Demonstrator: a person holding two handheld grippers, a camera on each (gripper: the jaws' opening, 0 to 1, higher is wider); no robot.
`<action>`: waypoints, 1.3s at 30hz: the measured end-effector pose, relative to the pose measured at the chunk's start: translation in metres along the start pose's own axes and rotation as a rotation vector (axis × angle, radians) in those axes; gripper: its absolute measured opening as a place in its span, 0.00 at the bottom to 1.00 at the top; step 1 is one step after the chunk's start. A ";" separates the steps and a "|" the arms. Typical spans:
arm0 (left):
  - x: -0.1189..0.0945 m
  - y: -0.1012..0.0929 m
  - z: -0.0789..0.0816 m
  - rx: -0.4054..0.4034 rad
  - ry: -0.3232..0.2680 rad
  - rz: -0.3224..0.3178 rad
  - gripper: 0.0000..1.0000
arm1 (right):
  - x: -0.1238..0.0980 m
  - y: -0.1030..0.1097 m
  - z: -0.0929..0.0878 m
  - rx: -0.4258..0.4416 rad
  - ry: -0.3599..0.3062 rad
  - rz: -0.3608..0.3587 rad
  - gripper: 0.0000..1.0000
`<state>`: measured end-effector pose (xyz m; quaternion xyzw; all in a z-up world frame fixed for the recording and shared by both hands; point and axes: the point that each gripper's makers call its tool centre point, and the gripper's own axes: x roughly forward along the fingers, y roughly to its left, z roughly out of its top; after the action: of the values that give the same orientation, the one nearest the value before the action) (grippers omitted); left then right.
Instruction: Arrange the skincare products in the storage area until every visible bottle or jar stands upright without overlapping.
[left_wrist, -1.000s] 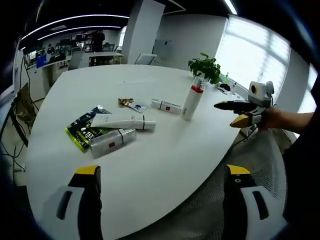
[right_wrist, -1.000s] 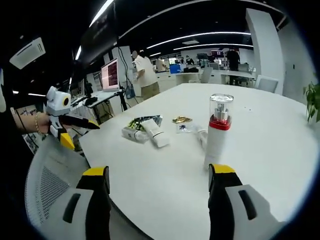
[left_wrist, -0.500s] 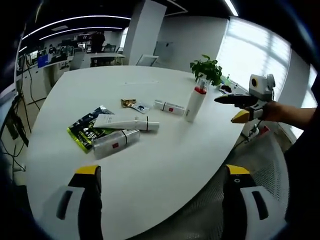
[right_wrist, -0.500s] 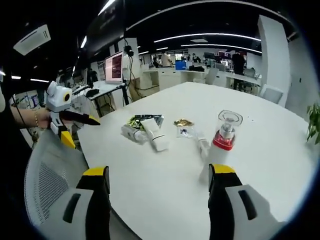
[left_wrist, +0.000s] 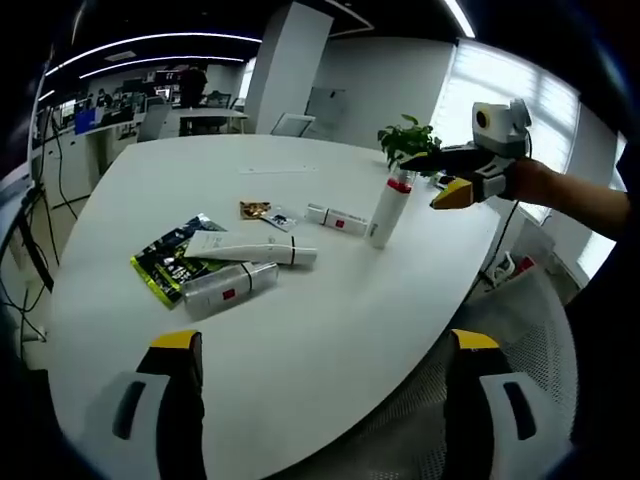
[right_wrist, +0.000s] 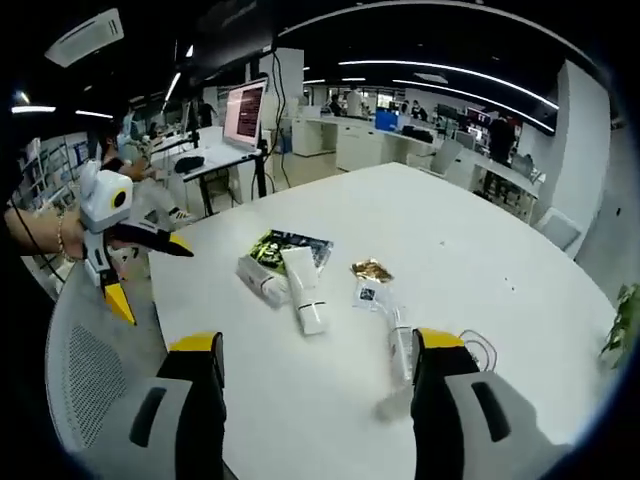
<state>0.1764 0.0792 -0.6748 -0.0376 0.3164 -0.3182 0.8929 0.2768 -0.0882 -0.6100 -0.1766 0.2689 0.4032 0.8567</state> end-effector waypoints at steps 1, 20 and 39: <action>0.000 0.000 0.000 -0.001 -0.001 -0.001 0.94 | 0.002 0.000 0.000 -0.018 0.019 0.003 0.75; 0.000 -0.002 0.001 0.011 -0.011 -0.020 0.93 | 0.060 -0.044 0.006 -0.133 0.296 -0.042 0.65; 0.002 -0.003 -0.005 0.018 0.016 -0.026 0.91 | 0.118 -0.066 -0.015 -0.095 0.522 -0.026 0.52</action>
<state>0.1730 0.0760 -0.6790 -0.0313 0.3202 -0.3329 0.8864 0.3865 -0.0664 -0.6872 -0.3179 0.4592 0.3452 0.7543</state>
